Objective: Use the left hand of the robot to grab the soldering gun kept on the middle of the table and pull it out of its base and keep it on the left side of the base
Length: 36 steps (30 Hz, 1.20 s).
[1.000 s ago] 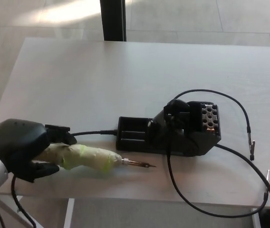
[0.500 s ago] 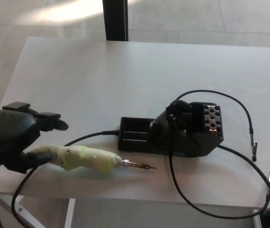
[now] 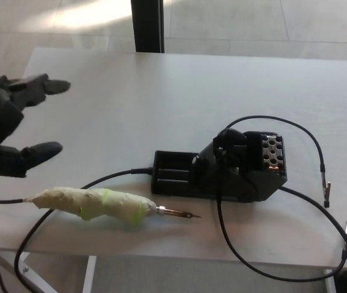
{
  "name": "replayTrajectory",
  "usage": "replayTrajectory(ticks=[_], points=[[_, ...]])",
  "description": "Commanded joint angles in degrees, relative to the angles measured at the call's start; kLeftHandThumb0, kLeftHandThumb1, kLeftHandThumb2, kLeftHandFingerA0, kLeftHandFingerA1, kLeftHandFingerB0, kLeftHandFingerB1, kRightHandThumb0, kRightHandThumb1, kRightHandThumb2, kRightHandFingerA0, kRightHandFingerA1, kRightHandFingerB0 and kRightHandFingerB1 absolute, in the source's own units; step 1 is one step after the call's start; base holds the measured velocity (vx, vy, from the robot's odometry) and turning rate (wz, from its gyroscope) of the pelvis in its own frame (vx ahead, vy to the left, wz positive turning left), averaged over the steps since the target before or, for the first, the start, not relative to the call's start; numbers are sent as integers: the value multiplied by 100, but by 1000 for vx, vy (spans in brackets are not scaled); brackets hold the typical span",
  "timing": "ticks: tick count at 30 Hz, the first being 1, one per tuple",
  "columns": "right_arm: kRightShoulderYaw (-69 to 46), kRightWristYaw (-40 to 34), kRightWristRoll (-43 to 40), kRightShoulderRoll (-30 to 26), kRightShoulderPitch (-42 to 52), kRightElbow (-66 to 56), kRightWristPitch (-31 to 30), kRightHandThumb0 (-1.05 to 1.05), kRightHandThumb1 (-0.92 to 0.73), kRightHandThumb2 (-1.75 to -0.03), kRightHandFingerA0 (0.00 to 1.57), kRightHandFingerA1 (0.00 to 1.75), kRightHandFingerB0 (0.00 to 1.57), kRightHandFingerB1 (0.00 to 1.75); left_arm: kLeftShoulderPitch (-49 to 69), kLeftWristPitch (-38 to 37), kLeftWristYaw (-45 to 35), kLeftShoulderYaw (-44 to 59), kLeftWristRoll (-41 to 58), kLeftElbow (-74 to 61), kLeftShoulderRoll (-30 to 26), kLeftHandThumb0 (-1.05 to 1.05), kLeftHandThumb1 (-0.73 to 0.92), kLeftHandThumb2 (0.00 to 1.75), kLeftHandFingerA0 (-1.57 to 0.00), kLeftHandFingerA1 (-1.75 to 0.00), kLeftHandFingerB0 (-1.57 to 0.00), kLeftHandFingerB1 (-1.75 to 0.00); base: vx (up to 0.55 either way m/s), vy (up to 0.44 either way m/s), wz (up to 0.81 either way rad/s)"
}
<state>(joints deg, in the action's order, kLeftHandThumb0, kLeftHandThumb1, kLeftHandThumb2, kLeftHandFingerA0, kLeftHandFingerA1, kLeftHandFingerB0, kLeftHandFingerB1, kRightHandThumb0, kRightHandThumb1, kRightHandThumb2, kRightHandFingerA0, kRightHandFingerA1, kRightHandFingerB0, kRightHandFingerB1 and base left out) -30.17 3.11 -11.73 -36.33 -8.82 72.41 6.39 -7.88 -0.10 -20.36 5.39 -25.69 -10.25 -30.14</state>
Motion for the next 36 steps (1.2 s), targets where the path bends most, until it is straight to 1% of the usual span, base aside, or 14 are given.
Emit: replayTrajectory(ticks=[1,5,6,7,18,19,23,24,25,26,27,30,31,36], points=[[-32,123,-69,-149,181,-70,220,-100,-84,-91,144,107,0,154,601,2366,-740,2596,2927,-455,476,-53,78,66,0,-26,-4,-26,0,0,0],[-32,133,-68,-148,167,-58,223,-101,-86,-91,140,109,0,154,1565,2647,-929,3404,2687,132,417,-64,51,89,0,-28,0,-19,0,0,0],[-16,125,-54,-149,153,-63,214,-105,-67,-119,141,117,25,101,1724,2769,-940,3608,2713,290,445,-69,52,89,0,-30,0,-17,0,0,0],[-37,129,-79,-144,139,-67,186,-105,-84,-87,144,111,0,156,1877,2955,-888,3797,2659,378,497,-77,51,87,0,-32,0,-17,0,0,0],[-124,144,-177,-16,154,-22,132,-102,-85,-85,146,110,0,155,2626,1808,404,3734,1599,4511,-72,-91,60,90,0,-33,0,-24,0,0,1],[-142,158,-201,-14,166,-47,111,-100,-68,-129,143,120,22,95,2618,1815,331,3713,1693,4887,-41,-65,71,73,-6,-66,0,-3,0,0,0],[-144,198,-202,-25,189,-46,126,-101,-83,-95,146,114,0,152,2597,1856,398,3561,1705,5456,37,-64,77,63,-25,-66,0,-35,0,0,0],[-122,203,-185,-3,212,-61,144,-104,-66,-117,140,119,24,101,2563,1920,481,3571,1755,5597,135,-69,60,95,-27,-64,-2,-46,0,0,0],[-117,203,-182,9,224,-75,150,-101,-84,-87,145,113,0,154,2510,1897,519,3599,1822,5697,195,-71,61,94,-19,-61,-2,-43,0,0,0],[-131,199,-200,7,219,-85,112,-100,-67,-129,142,121,20,94,2429,1753,505,3637,1964,5790,315,-39,53,108,-2,-53,0,-54,0,0,0],[-128,180,-197,4,211,-85,87,-98,-82,-91,144,115,0,153,2336,1681,425,3728,2141,5901,415,-37,53,107,-4,-54,0,-52,0,0,0],[-118,155,-185,1,207,-86,72,-98,-82,-91,144,115,0,153,2174,1566,332,3830,2352,6194,472,-37,53,107,-4,-54,0,-52,0,0,0],[-128,163,-190,32,239,-74,151,-100,-85,-87,137,114,0,157,2281,1604,117,3527,2169,5770,569,-66,70,61,-14,-59,-12,-42,0,0,0],[-187,218,-231,55,290,-92,198,-103,-87,-88,140,113,0,154,2316,1156,35,3454,2271,5767,634,-68,58,91,-13,-60,-18,-53,0,0,0]])
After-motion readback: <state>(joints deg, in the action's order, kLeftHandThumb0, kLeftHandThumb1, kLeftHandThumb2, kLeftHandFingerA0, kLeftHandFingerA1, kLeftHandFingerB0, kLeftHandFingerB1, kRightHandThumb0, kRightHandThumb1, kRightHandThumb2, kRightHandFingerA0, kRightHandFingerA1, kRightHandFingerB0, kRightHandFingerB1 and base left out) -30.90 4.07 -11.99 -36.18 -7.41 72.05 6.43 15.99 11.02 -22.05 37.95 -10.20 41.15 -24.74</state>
